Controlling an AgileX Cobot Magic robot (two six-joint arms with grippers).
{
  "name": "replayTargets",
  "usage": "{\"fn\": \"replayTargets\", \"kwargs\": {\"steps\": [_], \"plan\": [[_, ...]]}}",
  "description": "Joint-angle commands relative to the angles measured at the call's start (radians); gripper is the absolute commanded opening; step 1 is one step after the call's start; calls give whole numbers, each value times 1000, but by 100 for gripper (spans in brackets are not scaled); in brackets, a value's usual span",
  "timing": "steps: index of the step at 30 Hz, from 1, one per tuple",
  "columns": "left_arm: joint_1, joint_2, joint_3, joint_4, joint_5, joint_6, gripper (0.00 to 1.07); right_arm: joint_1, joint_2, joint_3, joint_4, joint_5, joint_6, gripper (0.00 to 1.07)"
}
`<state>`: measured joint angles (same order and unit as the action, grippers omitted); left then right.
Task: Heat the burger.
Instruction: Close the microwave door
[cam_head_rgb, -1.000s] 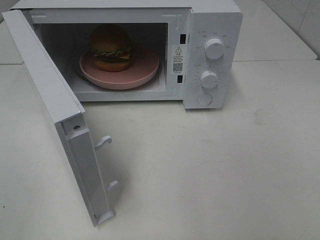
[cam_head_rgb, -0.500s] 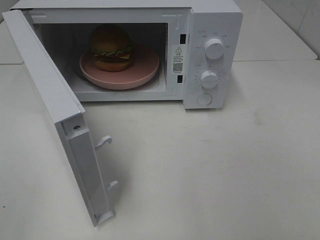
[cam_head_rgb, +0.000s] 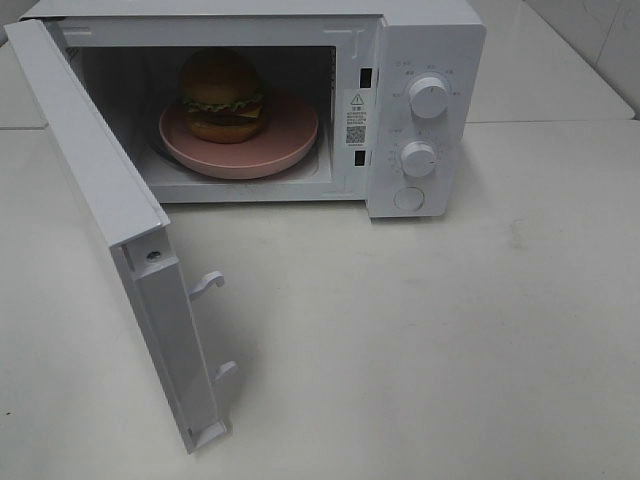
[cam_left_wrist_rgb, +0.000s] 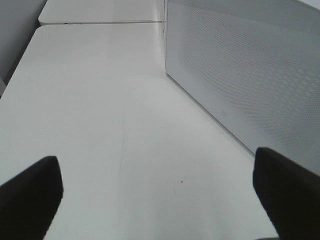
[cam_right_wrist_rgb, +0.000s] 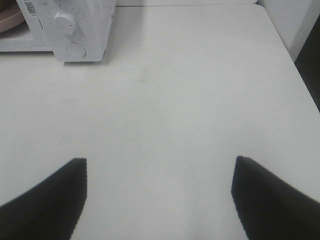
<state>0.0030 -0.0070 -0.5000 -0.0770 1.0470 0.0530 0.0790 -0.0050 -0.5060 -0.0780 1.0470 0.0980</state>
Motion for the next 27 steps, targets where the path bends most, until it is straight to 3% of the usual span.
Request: {"fn": "replayTargets", "kwargs": {"steps": [1,14,17,18,19,20,21,22,23,25,26,27], "plan": [[-2,-23,3,-7,-9,-2,98,-8,-27,-1,-4,-11,-3,76],[-2,68,-42,-8,-84,-8,97,-8,-27,-1,-4,-11,-3,76],[-2,161,-54,-4,-164,-1,88,-8,-27,-1,-4,-11,-3,76],[-2,187,-54,-4,-178,-1,84,-8,-27,-1,-4,-11,-3,76],[-2,231,-54,-4,-210,-1,73,-8,-27,-1,-4,-11,-3,76],[-2,231,-54,-4,-210,-1,73,-8,-27,-1,-4,-11,-3,76],[-2,252,-54,-5,-233,-1,66,-8,-27,-1,-4,-11,-3,76],[-2,283,-54,-5,-283,-1,53,-8,-27,-1,-4,-11,-3,76],[-2,283,-54,-5,-283,-1,53,-8,-27,-1,-4,-11,-3,76],[-2,336,-54,-5,-346,-1,31,-8,-27,-1,-4,-11,-3,76],[-2,336,-54,-5,-346,-1,31,-8,-27,-1,-4,-11,-3,76],[-2,375,-54,-3,-386,-1,16,-8,-27,-1,-4,-11,-3,76]]}}
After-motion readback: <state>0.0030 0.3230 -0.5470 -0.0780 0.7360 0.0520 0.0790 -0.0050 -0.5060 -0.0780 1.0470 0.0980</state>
